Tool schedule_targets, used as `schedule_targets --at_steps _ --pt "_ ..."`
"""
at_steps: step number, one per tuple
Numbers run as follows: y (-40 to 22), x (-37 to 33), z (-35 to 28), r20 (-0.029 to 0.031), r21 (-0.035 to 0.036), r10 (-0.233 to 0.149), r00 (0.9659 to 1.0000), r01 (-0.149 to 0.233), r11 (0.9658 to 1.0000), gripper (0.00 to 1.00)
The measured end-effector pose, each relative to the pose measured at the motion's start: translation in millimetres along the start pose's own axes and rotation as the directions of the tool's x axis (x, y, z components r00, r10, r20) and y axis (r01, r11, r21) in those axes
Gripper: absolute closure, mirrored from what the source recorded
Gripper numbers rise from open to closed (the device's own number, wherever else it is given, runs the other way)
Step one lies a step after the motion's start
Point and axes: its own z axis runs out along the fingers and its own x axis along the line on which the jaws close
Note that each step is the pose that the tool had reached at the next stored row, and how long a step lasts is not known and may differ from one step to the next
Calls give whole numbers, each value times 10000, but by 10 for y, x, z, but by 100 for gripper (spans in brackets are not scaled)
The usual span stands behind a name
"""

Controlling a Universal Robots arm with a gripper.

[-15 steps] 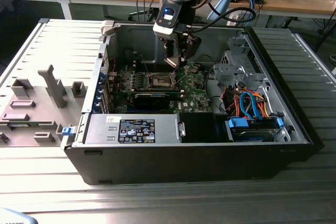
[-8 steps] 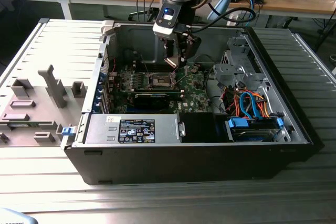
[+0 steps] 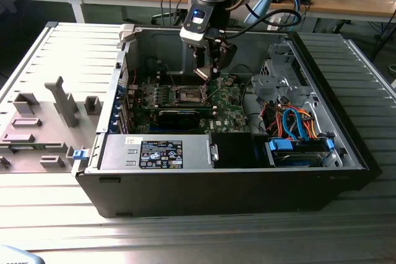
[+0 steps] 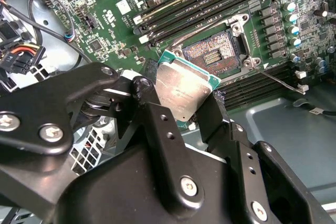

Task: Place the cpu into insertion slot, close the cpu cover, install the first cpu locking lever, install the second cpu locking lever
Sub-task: 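Place the cpu into insertion slot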

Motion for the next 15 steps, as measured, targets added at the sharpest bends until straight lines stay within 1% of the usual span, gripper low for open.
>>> schedule_targets --at_steps 10,15 --pt "0 0 4 2 3 80 10000 -80 10000 45" --pt "0 1 13 5 9 215 9998 -215 9998 45"
